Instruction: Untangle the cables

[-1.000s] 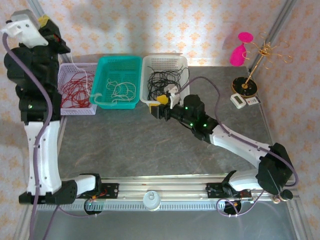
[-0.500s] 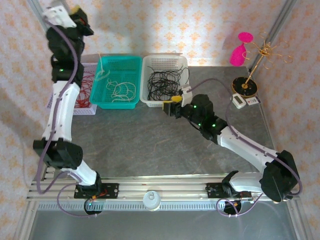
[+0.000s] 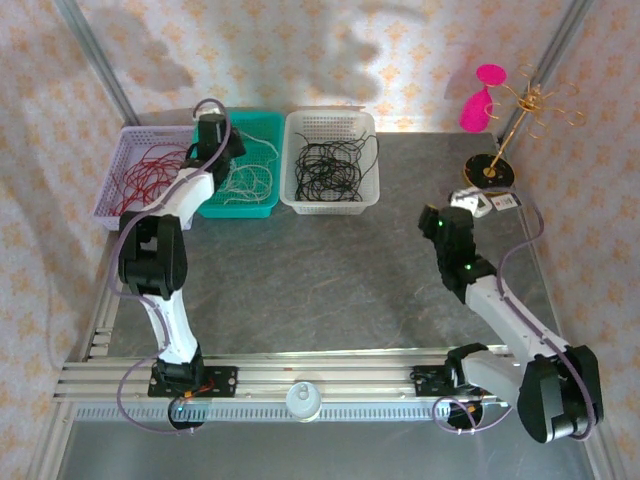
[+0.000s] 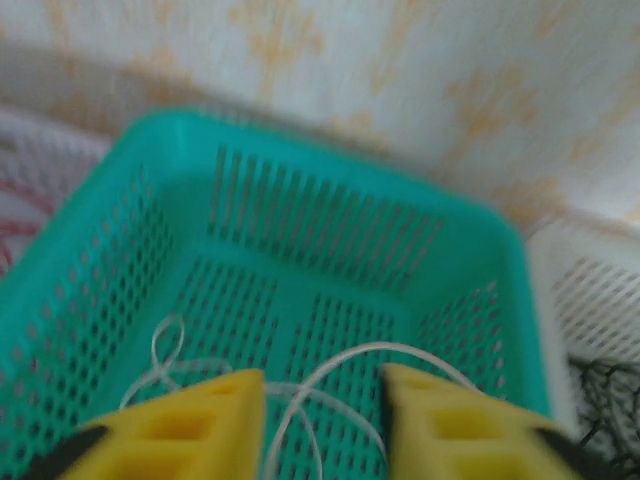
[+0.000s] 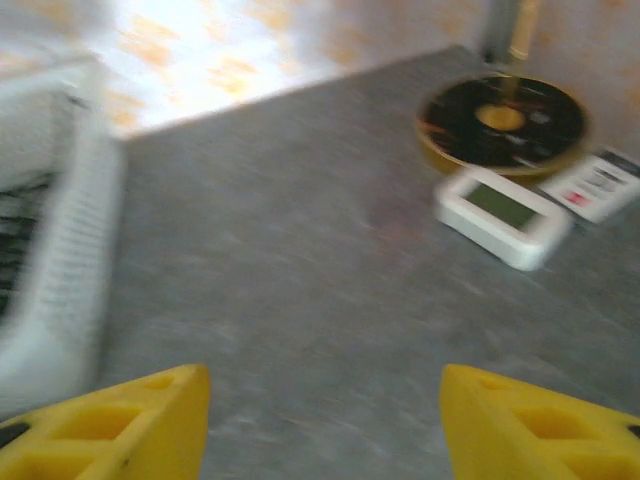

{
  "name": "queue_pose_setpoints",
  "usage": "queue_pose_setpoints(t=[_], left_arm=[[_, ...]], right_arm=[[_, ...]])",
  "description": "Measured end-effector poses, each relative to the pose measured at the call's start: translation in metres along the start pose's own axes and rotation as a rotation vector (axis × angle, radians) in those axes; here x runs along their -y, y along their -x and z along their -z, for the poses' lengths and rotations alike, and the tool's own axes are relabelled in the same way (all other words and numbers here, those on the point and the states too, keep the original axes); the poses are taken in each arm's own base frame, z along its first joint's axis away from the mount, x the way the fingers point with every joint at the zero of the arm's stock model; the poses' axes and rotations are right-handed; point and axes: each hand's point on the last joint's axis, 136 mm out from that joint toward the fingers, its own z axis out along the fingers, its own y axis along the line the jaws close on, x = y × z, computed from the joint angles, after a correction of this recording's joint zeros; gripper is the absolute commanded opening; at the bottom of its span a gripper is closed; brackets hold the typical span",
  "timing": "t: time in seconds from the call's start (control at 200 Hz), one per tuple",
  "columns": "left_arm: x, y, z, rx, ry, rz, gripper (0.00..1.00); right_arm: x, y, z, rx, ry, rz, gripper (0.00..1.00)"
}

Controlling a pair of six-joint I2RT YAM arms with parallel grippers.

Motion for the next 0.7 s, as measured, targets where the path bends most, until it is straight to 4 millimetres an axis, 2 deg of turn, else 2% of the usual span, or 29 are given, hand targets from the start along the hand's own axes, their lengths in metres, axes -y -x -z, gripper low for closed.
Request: queue_pose_setpoints(t=[0.065,0.12,0.19,0.245,0.39,0.476,0.536,0.601,0.626,0.696], left_arm=[[-0.004,-0.018,0.001,-0.055,0.039,-0.02,0.61],[-0.008,-0.023,0.006,-0.078,0.066,-0.032,0.66],[-0.014,-0.02,0.017,-0.091,0.093,-0.052,0.68],[-0.016,-0.013,0.03,-0.089,0.107,-0.067,0.68],[-0.018,0.025,0.083,-0.016,0.105,-0.074,0.66],[-0.023,0.028,0.126,0.035,0.066,-0.06,0.66],[-0.032,0.017,0.155,0.072,0.04,-0.049,0.7],[-0.049,-0.01,0.18,0.094,0.029,-0.037,0.71],[-0.055,-0.022,0.185,0.092,0.032,-0.037,0.71],[-0.077,-0.059,0.196,0.093,0.056,-0.039,0.8]], right_arm=[[0.025,-0.025,-0.005,-0.003,-0.067,0.025,0.69],[0.041,-0.043,-0.007,-0.004,-0.105,0.047,0.72],[0.055,-0.056,-0.008,0.009,-0.129,0.055,0.73],[0.062,-0.058,-0.009,0.034,-0.135,0.048,0.73],[0.065,-0.051,-0.014,0.11,-0.089,0.015,0.75],[0.061,-0.053,-0.018,0.13,-0.033,0.003,0.76],[0.056,-0.052,-0.021,0.142,0.005,-0.001,0.77],[0.048,-0.047,-0.025,0.17,0.059,-0.006,0.78],[0.045,-0.044,-0.026,0.183,0.08,-0.008,0.78],[0.039,-0.042,-0.032,0.2,0.116,-0.008,0.79]])
